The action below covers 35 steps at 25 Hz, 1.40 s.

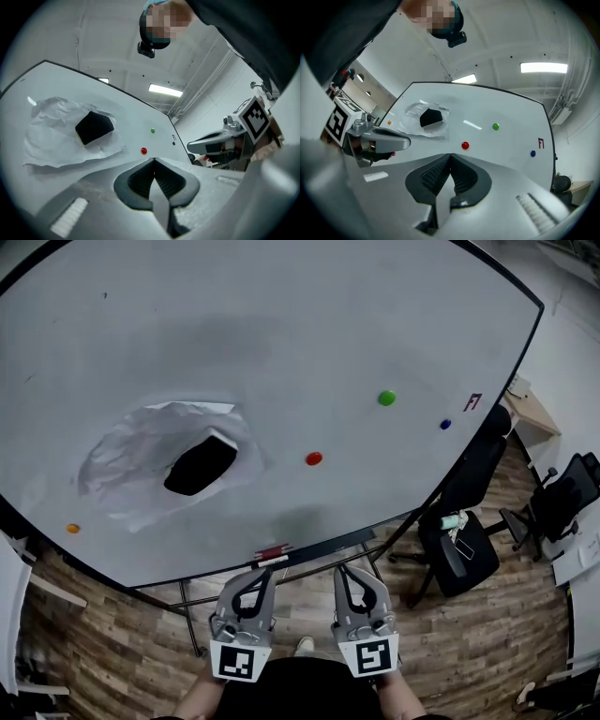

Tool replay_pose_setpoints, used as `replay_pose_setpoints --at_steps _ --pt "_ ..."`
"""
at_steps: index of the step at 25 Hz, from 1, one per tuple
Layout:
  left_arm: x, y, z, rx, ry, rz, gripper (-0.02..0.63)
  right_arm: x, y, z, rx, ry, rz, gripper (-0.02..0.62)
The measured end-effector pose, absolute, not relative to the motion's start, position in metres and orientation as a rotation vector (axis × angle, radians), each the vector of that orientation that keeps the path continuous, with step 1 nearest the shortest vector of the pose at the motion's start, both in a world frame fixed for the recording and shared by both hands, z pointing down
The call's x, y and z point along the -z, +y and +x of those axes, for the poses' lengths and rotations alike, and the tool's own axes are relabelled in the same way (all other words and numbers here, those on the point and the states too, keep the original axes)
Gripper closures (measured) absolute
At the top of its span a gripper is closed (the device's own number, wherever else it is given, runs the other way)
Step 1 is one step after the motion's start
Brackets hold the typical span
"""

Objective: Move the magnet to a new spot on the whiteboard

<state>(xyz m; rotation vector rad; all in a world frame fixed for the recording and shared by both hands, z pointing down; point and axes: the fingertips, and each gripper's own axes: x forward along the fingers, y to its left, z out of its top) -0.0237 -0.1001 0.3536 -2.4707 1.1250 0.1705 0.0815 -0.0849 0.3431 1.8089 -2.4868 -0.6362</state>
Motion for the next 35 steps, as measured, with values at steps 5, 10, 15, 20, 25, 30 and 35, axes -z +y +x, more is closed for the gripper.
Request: replay_pose_setpoints --at_steps 5,10,15,20,25,30,35 --pt "-0.351 -0.112 -0.016 -0.174 1.222 -2.422 0.604 -0.341 -0.102 0.089 0.657 -2.565 1.721 0.594" --pt "-0.351 -0.117 -0.008 -0.159 1.293 -2.374 0.604 -0.340 -0.117 0.095 0.684 -2.632 1.642 0.594" --pt "-0.354 -0.119 -0.009 -0.117 1.348 -2.337 0.604 -0.333 -0.128 0.091 0.724 -2.694 1.582 0.594" --pt "-0.349 -0.124 -0.012 -0.112 1.391 -2.300 0.604 -0.328 -0.138 0.085 0.757 -2.728 1.526 0.594" --pt "-0.349 -0.133 -0.018 -0.104 1.422 -2.278 0.604 -0.319 -0.153 0.078 0.804 -2.742 1.508 0.594" --pt "-0.343 -0.140 -0.024 -0.096 1.437 -2.251 0.604 -0.305 -0.168 0.074 0.852 -2.740 1.505 0.594" --pt "-0.351 -0.144 -0.022 -0.093 1.450 -2.269 0.604 -0.296 -0.180 0.067 0.906 -2.696 1.522 0.594"
